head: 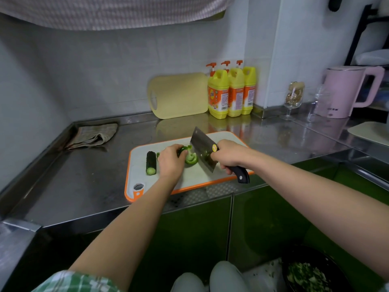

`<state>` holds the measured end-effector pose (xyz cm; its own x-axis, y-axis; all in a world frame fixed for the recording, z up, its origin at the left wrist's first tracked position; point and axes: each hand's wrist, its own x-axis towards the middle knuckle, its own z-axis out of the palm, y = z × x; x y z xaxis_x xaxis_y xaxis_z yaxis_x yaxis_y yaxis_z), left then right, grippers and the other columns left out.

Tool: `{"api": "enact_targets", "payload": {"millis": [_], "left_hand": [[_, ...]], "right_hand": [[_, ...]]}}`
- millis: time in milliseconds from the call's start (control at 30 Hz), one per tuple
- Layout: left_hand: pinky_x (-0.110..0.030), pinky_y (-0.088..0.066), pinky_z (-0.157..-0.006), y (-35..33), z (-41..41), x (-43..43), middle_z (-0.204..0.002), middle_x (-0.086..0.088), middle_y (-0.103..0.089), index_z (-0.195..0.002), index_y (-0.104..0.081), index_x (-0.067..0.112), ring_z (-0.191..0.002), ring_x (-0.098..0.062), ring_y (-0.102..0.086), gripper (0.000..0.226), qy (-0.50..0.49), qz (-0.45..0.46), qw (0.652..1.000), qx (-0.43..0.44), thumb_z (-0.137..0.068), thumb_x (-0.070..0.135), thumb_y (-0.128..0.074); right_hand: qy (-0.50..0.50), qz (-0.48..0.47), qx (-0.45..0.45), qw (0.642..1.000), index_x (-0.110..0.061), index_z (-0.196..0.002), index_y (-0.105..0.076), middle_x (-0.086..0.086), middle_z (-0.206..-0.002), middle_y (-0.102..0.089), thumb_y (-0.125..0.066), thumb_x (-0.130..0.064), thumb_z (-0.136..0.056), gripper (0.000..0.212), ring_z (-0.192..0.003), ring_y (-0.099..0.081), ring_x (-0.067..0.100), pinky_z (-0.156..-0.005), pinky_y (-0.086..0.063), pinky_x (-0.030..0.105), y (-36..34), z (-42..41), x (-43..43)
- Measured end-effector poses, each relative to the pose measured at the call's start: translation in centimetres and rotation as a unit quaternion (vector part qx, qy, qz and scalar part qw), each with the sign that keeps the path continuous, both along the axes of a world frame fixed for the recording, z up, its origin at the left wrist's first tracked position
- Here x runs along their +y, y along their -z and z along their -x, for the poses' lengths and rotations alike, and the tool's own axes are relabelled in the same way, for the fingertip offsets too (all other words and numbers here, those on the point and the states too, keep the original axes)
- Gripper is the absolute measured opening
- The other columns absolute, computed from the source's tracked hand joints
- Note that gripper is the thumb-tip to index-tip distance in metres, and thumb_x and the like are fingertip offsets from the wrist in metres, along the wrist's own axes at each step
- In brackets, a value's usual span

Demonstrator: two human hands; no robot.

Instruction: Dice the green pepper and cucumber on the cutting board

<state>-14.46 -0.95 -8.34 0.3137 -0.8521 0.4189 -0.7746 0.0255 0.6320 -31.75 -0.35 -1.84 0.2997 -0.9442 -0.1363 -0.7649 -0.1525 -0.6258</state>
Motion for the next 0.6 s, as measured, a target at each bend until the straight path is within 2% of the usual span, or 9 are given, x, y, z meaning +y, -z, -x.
{"api": "enact_targets", "payload": {"millis": [267, 500, 600], "left_hand": [[-0.035, -0.045, -0.088, 0.0, 0.3, 0.5, -0.112, -0.012, -0.07, -0.119, -0.067, 0.009, -0.105, -0.03, -0.062, 0.03, 0.001, -0.001, 1.0, 0.008, -0.093, 0.024, -0.061], [-0.034, -0.042, -0.085, -0.3, 0.5, 0.4, -0.11, -0.013, -0.07, -0.119, -0.066, 0.009, -0.105, -0.031, -0.062, 0.029, 0.02, -0.004, 1.0, -0.021, -0.095, 0.022, -0.059], [-0.035, -0.043, -0.084, -0.2, 0.3, 0.3, -0.11, -0.013, -0.07, -0.119, -0.066, 0.009, -0.104, -0.032, -0.061, 0.028, 0.018, -0.007, 1.0, -0.024, -0.094, 0.021, -0.059]], "right_hand": [[-0.008, -0.016, 0.035, 0.999, -0.002, -0.087, -0.05, 0.01, -0.065, -0.056, -0.036, -0.006, -0.094, 0.016, -0.042, -0.051, 0.018, -0.042, -0.041, 0.019, -1.4, -0.6, 1.2], [-0.033, -0.013, 0.117, 0.993, -0.001, -0.086, -0.052, 0.013, -0.071, -0.059, -0.036, -0.004, -0.094, 0.018, -0.045, -0.052, 0.019, -0.045, -0.043, 0.021, -1.6, -0.9, 2.0], [-0.042, -0.012, 0.128, 0.991, -0.003, -0.08, -0.049, 0.01, -0.065, -0.056, -0.036, -0.005, -0.095, 0.021, -0.041, -0.051, 0.016, -0.041, -0.042, 0.019, -1.6, -0.8, 2.0]]}}
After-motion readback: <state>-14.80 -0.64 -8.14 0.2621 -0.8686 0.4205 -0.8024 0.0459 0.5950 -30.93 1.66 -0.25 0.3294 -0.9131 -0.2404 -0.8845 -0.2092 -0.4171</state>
